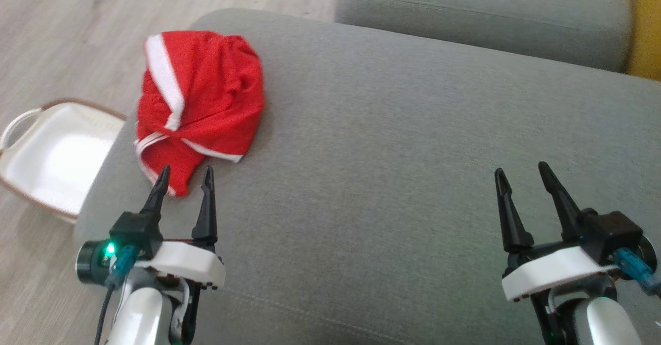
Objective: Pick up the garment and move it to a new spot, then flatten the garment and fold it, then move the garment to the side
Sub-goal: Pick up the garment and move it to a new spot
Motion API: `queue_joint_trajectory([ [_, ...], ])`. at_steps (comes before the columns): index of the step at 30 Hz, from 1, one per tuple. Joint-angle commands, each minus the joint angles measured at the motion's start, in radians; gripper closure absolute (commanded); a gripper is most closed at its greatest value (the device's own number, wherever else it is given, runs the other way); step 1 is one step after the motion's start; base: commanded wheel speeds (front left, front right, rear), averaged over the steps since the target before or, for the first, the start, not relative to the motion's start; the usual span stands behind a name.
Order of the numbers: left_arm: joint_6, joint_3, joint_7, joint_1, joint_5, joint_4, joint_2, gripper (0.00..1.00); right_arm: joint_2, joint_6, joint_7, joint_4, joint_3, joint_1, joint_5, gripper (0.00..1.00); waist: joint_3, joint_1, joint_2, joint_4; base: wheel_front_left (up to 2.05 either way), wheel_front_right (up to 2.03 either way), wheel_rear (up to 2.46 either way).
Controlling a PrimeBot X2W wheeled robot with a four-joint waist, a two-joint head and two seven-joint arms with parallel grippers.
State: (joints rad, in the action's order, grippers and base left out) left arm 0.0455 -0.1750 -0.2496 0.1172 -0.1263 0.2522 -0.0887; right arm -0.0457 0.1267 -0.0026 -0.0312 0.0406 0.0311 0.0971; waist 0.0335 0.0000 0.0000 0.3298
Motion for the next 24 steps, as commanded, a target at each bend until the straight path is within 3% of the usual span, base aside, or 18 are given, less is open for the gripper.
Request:
queue_joint_trajectory([
  [1, 0.009, 0.041, -0.012, 0.054, -0.001, -0.039, -0.015, 0.0, -0.005, 0.004, 0.002, -0.042, 0.026, -0.042, 0.003, 0.0, 0.001, 0.0, 0.0, 0.03, 0.0, 0.0, 0.0],
  [13, 0.011, 0.052, -0.012, 0.042, -0.005, -0.047, -0.014, 0.0, -0.005, 0.004, 0.02, -0.065, 0.035, -0.038, 0.007, 0.0, 0.001, 0.0, 0.0, 0.073, 0.0, 0.0, 0.0],
  [24, 0.004, 0.055, -0.004, 0.107, -0.002, -0.021, -0.023, 0.0, -0.019, 0.004, 0.046, -0.094, 0.039, -0.055, 0.008, 0.0, 0.083, 0.0, 0.0, 0.036, 0.0, 0.0, 0.0],
])
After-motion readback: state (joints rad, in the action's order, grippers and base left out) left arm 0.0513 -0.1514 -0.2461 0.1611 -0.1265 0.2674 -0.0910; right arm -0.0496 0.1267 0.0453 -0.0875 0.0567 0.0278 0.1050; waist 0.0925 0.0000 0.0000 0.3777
